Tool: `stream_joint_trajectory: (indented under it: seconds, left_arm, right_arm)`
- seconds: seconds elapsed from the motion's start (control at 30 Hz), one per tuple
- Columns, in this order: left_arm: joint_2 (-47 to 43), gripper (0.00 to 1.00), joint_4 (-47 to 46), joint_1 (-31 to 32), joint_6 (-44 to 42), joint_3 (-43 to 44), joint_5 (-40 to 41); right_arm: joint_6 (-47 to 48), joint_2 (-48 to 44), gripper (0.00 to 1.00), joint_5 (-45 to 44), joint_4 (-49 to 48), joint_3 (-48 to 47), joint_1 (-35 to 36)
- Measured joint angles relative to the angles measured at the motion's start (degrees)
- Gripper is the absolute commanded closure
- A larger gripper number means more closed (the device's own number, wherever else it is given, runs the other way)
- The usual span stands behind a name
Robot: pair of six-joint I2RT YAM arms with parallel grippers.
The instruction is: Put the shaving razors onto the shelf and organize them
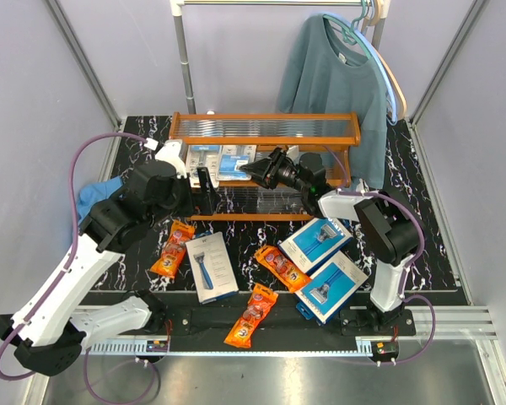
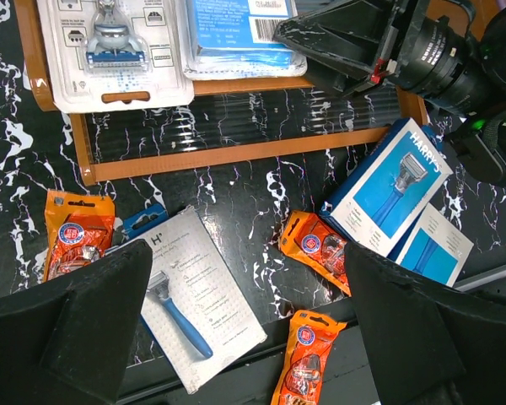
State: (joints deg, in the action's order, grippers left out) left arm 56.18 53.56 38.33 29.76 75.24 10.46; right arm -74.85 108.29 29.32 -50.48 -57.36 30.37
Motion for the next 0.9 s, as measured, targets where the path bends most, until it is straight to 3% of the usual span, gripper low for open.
stream_joint_trajectory:
  seconds: [0.17, 0.9]
  left_arm:
    - [-0.68, 0.01, 0.0, 0.0, 0.0, -0.42, 0.0]
    - [-1.38, 0.01, 0.0, 0.0, 0.0, -0.85, 0.0]
  right_arm:
    - [0.31, -1.86, 0.38, -0.66, -0.55, 0.81, 0.0]
    - [8.57, -13.55, 0.06, -4.39, 21.68, 2.25, 0.04]
